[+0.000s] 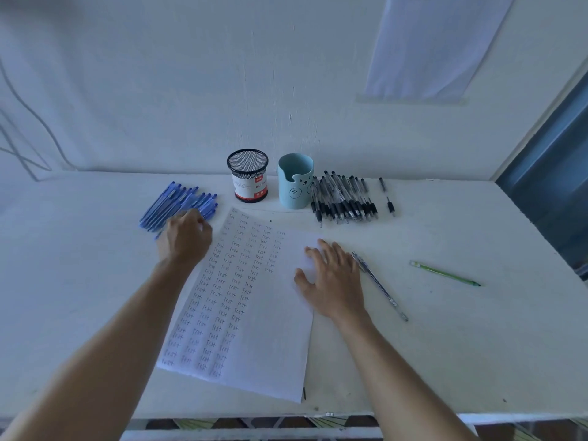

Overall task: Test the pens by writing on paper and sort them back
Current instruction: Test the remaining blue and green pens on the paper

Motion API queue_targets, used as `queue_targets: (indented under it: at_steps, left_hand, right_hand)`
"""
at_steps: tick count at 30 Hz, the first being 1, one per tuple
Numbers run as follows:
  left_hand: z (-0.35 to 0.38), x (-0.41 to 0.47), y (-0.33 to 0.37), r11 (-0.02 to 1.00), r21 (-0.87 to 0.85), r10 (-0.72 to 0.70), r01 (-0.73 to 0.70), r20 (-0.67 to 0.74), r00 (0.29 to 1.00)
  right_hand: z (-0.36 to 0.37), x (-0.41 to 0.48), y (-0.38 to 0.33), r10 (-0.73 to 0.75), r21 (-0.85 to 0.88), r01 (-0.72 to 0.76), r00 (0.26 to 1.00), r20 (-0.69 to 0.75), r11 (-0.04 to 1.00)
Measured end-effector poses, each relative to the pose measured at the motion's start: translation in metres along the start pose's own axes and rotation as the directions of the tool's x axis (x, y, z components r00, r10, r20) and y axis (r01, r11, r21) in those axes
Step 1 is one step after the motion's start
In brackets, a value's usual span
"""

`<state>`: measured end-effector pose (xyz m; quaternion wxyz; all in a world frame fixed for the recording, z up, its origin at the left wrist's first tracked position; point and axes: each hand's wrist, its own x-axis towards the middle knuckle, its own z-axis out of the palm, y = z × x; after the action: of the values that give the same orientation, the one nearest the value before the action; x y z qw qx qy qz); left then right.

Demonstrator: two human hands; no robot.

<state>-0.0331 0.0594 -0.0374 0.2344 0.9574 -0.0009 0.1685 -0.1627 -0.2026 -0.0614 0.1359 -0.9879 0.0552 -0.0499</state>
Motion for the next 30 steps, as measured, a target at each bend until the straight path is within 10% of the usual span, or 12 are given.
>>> queue_targets:
  at_steps: [6, 11, 14, 21, 30]
  left_hand:
    - [0.0, -0.036, 0.041, 0.981, 0.046, 0.19, -0.188, -0.072, 0.979]
    - [0.003, -0.064, 0.045, 0.802, -0.006, 0.597, -0.597, 0.044, 0.801]
    - [0.004, -0.068, 0.042, 0.817, 0.079, 0.553, -0.571, 0.175, 0.815]
    - [-0.008, -0.057, 0.044, 0.847, 0.234, 0.496, -0.477, -0.028, 0.868]
    - [0.01, -0.077, 0.063, 0.935, 0.177, 0.249, -0.308, 0.291, 0.924]
  right_hand:
    - [0.001, -0.001, 0.0, 0.007, -0.016, -0.007, 1.0, 0.017, 1.0]
    - [-0.001, -0.002, -0.001, 0.002, -0.009, -0.001, 1.0, 0.017, 1.0]
    - [-0.002, -0.001, 0.0, -0.004, -0.02, 0.005, 1.0, 0.024, 1.0]
    - [-0.003, -0.003, 0.001, -0.024, -0.029, 0.026, 0.998, 0.052, 0.999]
    - [-0.002, -0.001, 0.001, -0.021, 0.014, 0.021, 0.999, 0.035, 1.0]
